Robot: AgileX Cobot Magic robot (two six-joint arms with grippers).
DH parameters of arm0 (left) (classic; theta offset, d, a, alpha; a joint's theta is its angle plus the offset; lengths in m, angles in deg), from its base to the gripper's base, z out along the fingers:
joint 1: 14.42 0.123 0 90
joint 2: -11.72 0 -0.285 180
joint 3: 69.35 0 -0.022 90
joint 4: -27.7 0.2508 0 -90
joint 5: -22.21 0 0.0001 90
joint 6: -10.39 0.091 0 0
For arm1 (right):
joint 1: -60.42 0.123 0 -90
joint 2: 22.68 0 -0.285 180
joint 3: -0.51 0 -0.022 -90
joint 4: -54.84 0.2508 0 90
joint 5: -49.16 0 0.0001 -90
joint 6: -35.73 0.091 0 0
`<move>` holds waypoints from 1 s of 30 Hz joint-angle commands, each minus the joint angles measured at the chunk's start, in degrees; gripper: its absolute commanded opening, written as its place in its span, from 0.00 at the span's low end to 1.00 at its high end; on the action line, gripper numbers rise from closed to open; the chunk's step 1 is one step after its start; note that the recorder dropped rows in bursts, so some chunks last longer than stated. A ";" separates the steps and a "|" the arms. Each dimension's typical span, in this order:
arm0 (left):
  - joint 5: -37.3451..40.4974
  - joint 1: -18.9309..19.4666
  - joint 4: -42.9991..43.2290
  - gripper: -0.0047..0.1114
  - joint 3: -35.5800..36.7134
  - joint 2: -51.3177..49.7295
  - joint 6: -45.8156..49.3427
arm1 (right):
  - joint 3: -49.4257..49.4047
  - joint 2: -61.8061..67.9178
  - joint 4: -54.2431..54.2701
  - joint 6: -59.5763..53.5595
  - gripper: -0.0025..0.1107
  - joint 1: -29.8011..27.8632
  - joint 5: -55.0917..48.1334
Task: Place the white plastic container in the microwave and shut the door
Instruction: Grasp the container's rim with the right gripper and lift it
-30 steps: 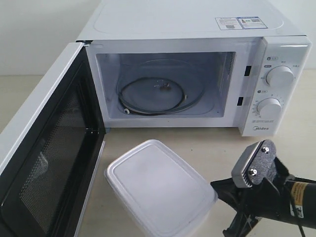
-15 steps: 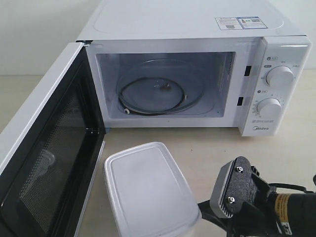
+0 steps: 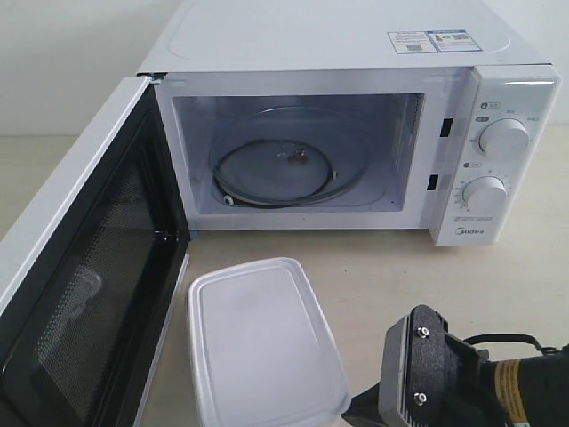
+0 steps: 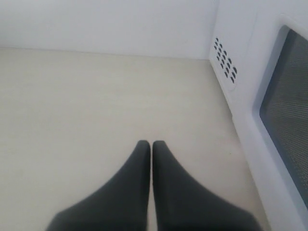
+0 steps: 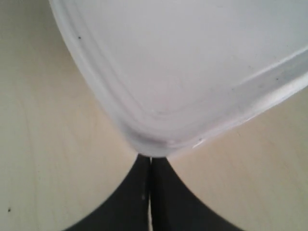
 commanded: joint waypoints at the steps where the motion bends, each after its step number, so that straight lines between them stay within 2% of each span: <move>1: -0.51 1.09 0.64 0.07 -0.18 -1.47 -0.50 | 1.74 -0.49 -3.89 3.79 0.02 0.13 0.55; 6: -0.62 1.06 0.64 0.07 -0.18 -1.61 -0.50 | 2.15 -0.71 -4.77 5.46 0.02 0.13 -1.15; 8: -0.62 1.06 0.64 0.07 -0.18 -1.61 -0.50 | 2.15 -2.66 -3.73 9.27 0.02 0.13 -4.62; 10: -0.62 1.06 0.64 0.07 -0.18 -1.61 -0.50 | 2.15 -6.48 -1.22 10.80 0.02 0.13 -3.66; 13: -0.62 1.06 0.64 0.07 -0.18 -1.61 -0.50 | 2.15 -12.67 9.43 10.80 0.02 0.13 1.85; 17: -0.62 0.14 0.64 0.07 -0.18 -1.61 -0.50 | 2.15 -13.72 17.50 9.60 0.02 0.13 9.01; 20: -0.77 -1.15 0.64 0.07 -0.18 -1.61 -0.50 | 2.15 -12.50 20.14 9.20 0.02 0.13 14.58; 26: -0.77 -1.25 0.64 0.07 -0.18 -1.61 -0.50 | 2.15 -4.25 24.22 8.72 0.02 0.13 18.03; 30: -0.77 -1.25 0.64 0.07 -0.18 -1.61 -0.50 | 2.15 2.41 24.23 16.45 0.02 0.13 28.64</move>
